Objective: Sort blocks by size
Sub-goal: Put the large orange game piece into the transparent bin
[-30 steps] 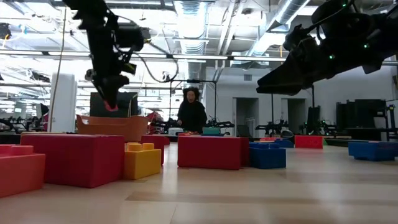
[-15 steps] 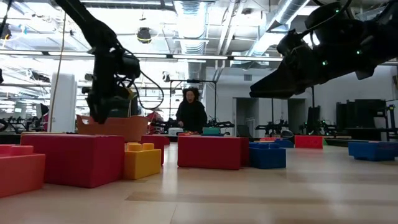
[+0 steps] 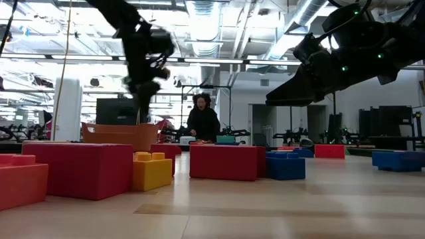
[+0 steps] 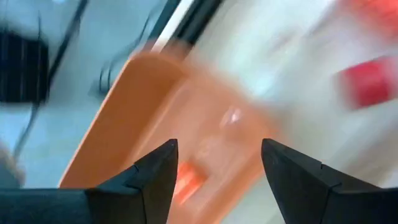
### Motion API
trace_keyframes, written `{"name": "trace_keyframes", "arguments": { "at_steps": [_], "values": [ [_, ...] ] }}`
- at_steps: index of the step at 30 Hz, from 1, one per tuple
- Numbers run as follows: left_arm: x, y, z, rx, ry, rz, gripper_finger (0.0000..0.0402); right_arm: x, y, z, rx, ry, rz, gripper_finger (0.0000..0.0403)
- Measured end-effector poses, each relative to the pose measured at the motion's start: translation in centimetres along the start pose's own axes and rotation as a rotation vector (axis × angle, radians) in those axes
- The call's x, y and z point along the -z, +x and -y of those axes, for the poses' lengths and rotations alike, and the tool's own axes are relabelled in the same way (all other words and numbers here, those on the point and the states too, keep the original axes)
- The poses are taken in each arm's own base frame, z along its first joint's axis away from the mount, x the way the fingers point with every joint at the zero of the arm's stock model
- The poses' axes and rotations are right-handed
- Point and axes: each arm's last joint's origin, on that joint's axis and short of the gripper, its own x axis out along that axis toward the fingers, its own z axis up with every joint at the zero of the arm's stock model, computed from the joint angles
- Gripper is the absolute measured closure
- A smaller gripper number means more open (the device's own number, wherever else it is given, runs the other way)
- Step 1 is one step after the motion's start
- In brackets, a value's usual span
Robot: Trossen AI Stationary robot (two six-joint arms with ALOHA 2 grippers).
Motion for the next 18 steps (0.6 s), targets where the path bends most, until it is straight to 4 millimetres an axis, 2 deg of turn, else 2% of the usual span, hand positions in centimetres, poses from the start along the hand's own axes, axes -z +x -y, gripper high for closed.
{"name": "trace_keyframes", "arguments": {
  "at_steps": [4,7,13,18],
  "values": [
    [-2.0,-1.3,4.5,0.067,0.112,0.170,0.0180,0.0,0.0,0.2,0.006,0.001,-0.004,0.0143],
    [-3.3,-1.3,6.3,0.144,0.170,0.179,0.0180,0.0,0.0,0.1,0.002,0.000,-0.007,0.0143],
    [-7.0,1.5,7.7,0.241,0.054,0.114,0.0180,-0.7,0.3,-0.4,-0.020,0.001,0.008,0.0143],
    [-9.0,4.5,8.9,0.242,-0.015,0.034,0.0180,-0.4,0.3,-1.0,-0.041,-0.013,-0.028,0.0143]
  ]
}}
